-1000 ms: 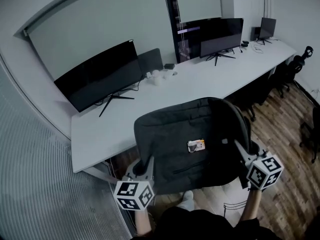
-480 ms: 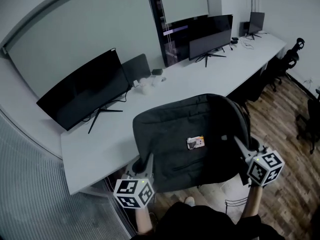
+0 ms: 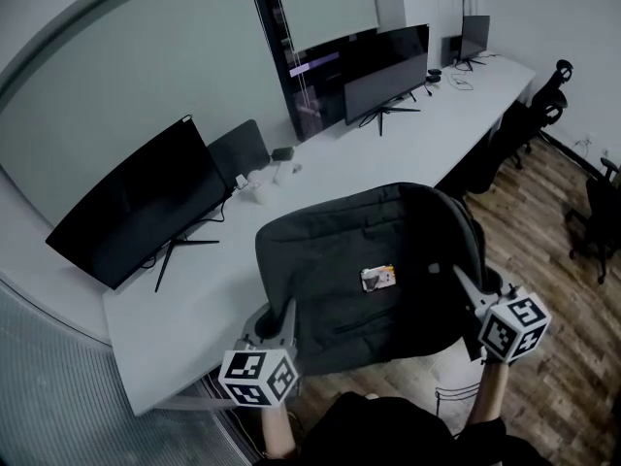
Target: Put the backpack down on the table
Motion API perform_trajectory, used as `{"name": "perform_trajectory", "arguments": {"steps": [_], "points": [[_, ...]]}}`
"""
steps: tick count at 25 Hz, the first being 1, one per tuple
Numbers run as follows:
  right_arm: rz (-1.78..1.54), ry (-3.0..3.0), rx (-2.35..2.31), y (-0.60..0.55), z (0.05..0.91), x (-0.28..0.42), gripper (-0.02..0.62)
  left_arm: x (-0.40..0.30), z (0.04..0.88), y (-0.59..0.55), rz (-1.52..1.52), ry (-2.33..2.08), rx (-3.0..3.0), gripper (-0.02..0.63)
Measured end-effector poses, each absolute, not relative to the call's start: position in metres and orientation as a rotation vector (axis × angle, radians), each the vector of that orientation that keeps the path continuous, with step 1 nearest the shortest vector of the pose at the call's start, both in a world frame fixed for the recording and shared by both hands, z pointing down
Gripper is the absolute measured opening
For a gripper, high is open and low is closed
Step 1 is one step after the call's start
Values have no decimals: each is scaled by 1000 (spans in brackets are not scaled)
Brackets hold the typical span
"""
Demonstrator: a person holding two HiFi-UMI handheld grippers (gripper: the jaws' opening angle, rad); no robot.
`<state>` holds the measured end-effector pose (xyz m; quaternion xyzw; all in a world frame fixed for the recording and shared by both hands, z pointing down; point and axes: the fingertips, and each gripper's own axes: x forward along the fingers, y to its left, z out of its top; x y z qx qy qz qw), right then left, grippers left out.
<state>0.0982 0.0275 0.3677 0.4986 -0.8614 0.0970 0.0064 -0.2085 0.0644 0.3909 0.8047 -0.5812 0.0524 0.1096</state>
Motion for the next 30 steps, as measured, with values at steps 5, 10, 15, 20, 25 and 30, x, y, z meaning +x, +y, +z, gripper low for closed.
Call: {"name": "perform_trajectory", "arguments": {"steps": [5, 10, 15, 20, 25, 30], "points": [[317, -2667, 1608, 15, 372, 105, 114, -203, 393, 43, 170, -1675, 2388, 41], [330, -2632, 1649, 7, 377, 116, 114, -193, 400, 26, 179, -1629, 2400, 41], [359, -2610, 1668, -6, 385, 125, 114, -184, 406, 9, 200, -1605, 2402, 41], [381, -2601, 1654, -37, 390, 128, 114, -180, 413, -19, 216, -1604, 2378, 41], [387, -2618, 1640, -78, 387, 133, 114, -175, 412, -55, 208, -1622, 2359, 41], [403, -2612, 1582, -123, 386, 139, 114, -167, 409, -94, 209, -1643, 2330, 41]]}}
